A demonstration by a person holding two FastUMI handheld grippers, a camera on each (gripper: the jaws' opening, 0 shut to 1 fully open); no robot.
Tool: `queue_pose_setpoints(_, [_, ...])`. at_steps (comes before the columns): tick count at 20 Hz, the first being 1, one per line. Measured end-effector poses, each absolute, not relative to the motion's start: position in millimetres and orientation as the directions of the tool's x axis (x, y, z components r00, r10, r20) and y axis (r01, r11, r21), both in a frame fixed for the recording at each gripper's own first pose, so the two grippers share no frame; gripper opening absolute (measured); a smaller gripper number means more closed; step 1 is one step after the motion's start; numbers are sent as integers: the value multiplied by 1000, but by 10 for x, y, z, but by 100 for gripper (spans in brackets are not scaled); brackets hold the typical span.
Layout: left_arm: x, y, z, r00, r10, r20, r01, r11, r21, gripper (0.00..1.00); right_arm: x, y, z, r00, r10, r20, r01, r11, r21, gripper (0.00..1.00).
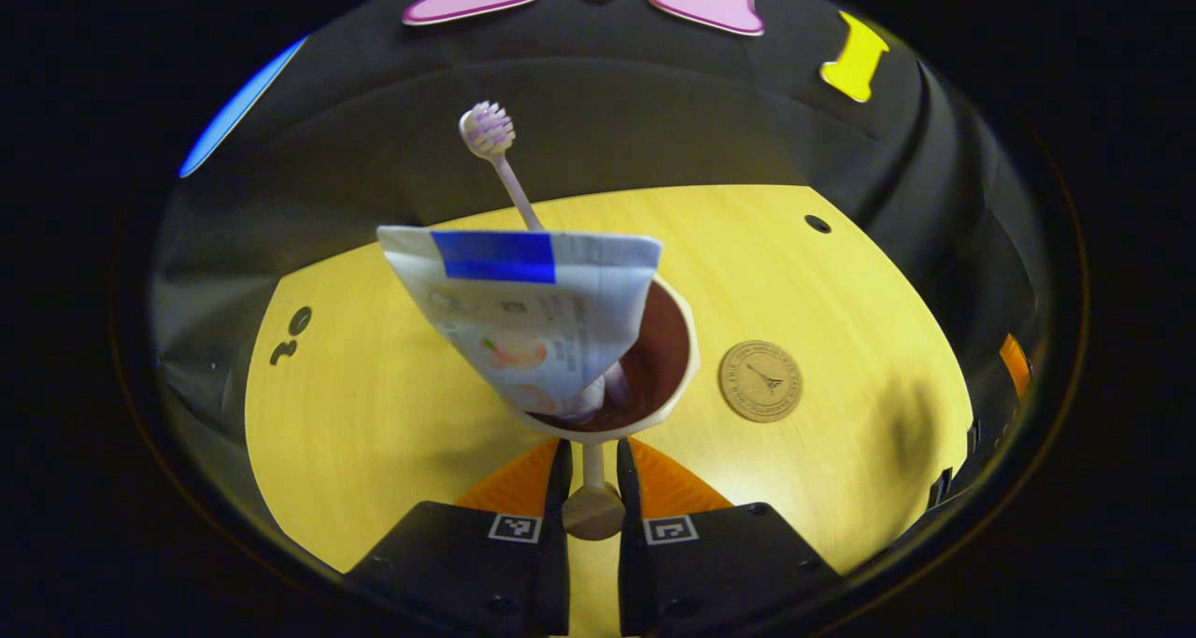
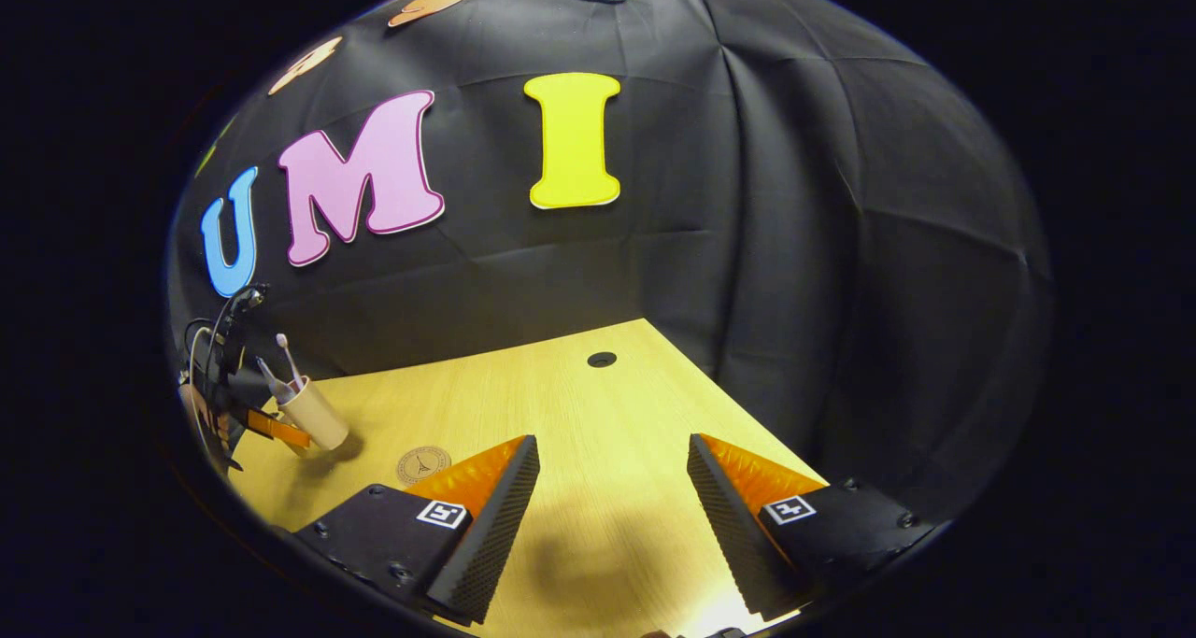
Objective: Put the toothbrush and toothpaste on the desktop into the cup, then pick up the cup and place it on the coaster on the desktop.
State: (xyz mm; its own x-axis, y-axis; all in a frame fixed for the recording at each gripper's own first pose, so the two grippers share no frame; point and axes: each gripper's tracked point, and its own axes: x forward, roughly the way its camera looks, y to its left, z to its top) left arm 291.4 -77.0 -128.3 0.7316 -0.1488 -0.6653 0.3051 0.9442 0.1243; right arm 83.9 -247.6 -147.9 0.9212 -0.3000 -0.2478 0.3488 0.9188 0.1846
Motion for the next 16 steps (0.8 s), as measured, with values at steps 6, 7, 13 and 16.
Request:
queue_pose_setpoints(6, [2853, -1438, -1453, 687, -215, -694, 427, 892, 146, 25, 658, -2515, -1565, 915, -302, -266, 358, 913, 195, 98])
queue_pose_setpoints(7, [2854, -1535, -1483, 680, -224, -698, 444, 883, 149, 25, 634, -2527, -1575, 914, -304, -267, 360, 912, 197, 98])
queue_pose_setpoints(13, [2849, -1961, -1663, 643, -249, -724, 526, 831, 181, 25, 521, -2606, -1636, 903, -320, -286, 385, 898, 214, 98])
queue_pose_setpoints(16, [2829, -2068, -1739, 630, -242, -738, 554, 806, 208, 25, 501, -2617, -1684, 901, -318, -296, 386, 898, 212, 98])
